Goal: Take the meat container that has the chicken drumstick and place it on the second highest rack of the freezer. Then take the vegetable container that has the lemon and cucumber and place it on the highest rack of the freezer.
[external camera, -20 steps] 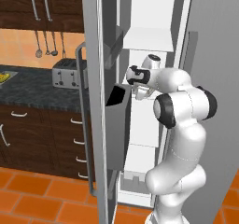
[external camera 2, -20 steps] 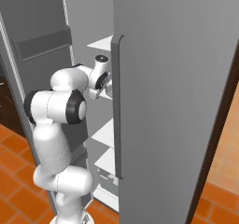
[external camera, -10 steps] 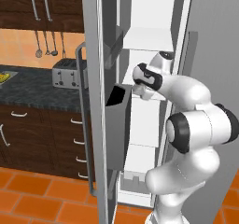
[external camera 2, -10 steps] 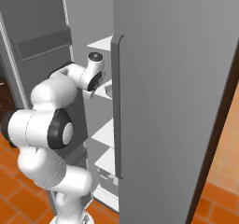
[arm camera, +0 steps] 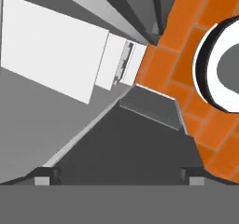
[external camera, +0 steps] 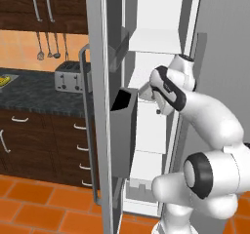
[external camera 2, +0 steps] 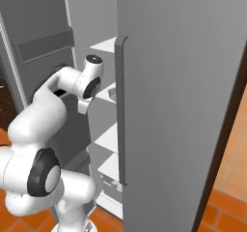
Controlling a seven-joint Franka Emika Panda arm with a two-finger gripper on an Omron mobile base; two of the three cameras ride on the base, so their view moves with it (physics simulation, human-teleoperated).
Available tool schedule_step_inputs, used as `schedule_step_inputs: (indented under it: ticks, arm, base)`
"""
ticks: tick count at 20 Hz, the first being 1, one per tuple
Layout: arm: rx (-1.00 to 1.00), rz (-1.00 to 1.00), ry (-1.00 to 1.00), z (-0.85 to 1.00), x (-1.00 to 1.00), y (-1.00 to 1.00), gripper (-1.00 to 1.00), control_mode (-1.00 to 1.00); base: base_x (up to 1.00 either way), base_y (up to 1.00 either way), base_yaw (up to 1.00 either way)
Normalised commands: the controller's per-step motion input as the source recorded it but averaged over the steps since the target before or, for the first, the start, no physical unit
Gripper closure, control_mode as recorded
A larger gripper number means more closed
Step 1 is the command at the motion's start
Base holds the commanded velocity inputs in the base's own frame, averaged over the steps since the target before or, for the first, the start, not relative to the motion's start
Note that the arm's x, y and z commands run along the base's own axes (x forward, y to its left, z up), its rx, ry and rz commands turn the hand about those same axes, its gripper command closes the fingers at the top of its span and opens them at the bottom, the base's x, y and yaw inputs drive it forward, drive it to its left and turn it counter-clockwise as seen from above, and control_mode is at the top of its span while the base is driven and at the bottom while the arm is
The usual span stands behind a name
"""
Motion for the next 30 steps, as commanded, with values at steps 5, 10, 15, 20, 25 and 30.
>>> schedule_step_inputs:
  ticks: [5,10,15,20,25,30]
  arm:
    - [-0.18,0.41,0.05,0.00,-1.00,0.00,-1.00,-1.00]
    - [-0.22,0.47,0.02,-0.03,-1.00,-0.05,-1.00,-1.00]
    - [-0.15,0.48,-0.01,0.00,-1.00,-0.44,-1.00,-1.00]
    - [-0.12,0.50,-0.16,0.00,-1.00,-0.56,-1.00,-1.00]
    - [-0.13,0.43,-0.11,0.00,-1.00,-0.02,-1.00,-1.00]
    - [-0.02,0.13,-0.11,0.00,-0.49,0.00,-1.00,-1.00]
  base:
    - [0.00,0.00,0.00]
    - [0.00,0.00,0.00]
    - [0.00,0.00,0.00]
    - [0.00,0.00,0.00]
    - [0.00,0.00,0.00]
    - [0.00,0.00,0.00]
